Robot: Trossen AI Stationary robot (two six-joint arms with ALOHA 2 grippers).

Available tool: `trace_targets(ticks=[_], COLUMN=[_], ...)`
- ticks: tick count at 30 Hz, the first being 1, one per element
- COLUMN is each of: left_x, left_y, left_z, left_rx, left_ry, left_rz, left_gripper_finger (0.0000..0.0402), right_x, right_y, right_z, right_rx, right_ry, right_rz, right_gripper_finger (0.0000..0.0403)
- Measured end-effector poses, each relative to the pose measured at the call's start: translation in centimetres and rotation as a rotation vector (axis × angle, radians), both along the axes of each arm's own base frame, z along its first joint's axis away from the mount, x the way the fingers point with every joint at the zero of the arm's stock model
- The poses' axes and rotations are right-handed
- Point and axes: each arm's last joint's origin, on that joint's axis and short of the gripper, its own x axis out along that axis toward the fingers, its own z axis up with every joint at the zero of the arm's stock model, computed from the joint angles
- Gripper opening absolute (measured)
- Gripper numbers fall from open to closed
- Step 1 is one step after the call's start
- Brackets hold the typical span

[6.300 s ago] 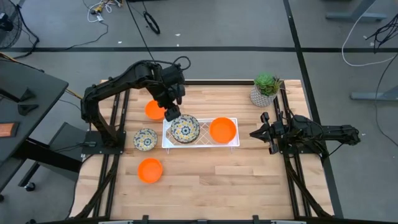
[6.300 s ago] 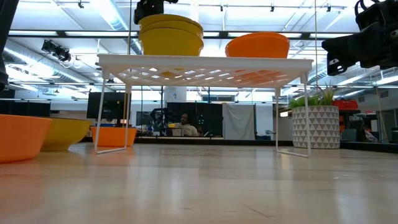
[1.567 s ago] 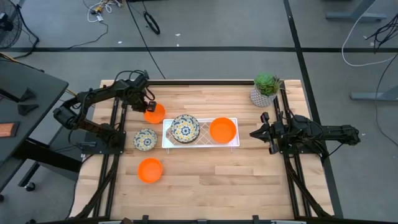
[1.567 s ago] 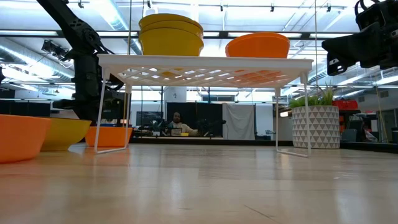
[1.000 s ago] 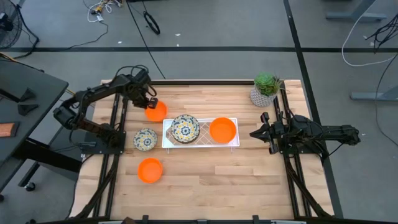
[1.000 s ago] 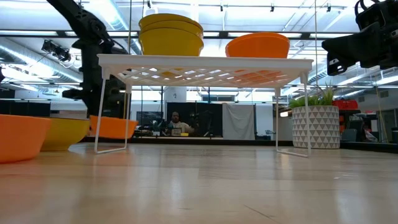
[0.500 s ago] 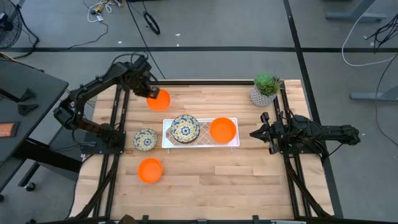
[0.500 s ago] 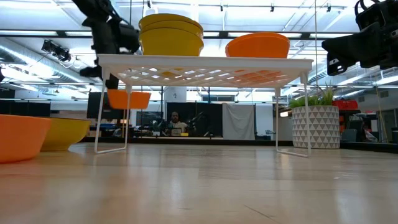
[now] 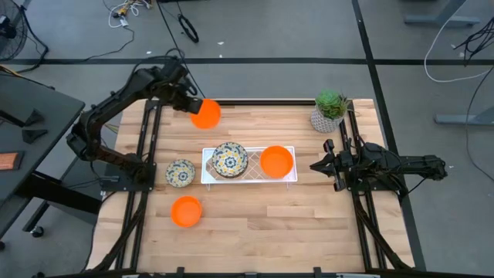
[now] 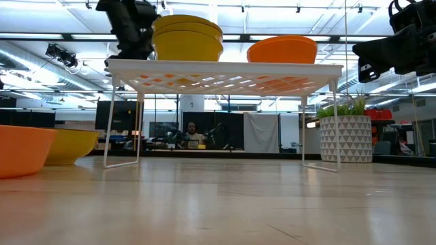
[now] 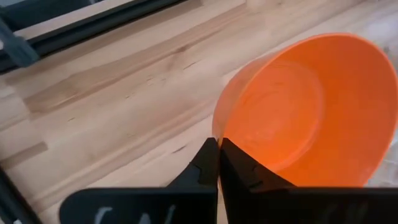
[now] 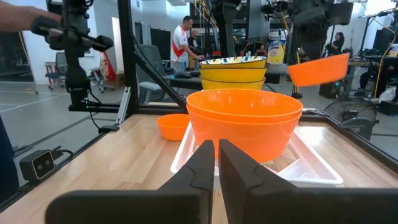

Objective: Pick & Place Mini bowls
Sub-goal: Stack the orange bowl on the orange bowl on the shelf

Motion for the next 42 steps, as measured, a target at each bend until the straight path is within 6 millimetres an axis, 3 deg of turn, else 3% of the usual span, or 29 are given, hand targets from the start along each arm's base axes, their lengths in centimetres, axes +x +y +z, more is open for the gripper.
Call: trace_targets(ticks=[8,31,42], left_x=[0.8,1.0,3.1], left_y=[-1.0,-1.4,-2.2], left_z=[1.4,1.4,2.7], left_rx=[0.004,0.011,0.063], left_ry=[-0.032,-0.007,-0.215], left_rz=[-0.041,-0.063,-0.160], left_gripper_finger=[0.0002,0.0002,0.0002], right_x=[0.0,0.0,0.0], right_y=[0.0,0.0,0.0], right_z=[0.0,0.0,0.0], right_rx=[0.000,0.000,0.000], right_ry=[0.000,0.000,0.000], right_rz=[0.000,0.000,0.000], right_gripper_finger=[0.0027,0.0026,0.0027])
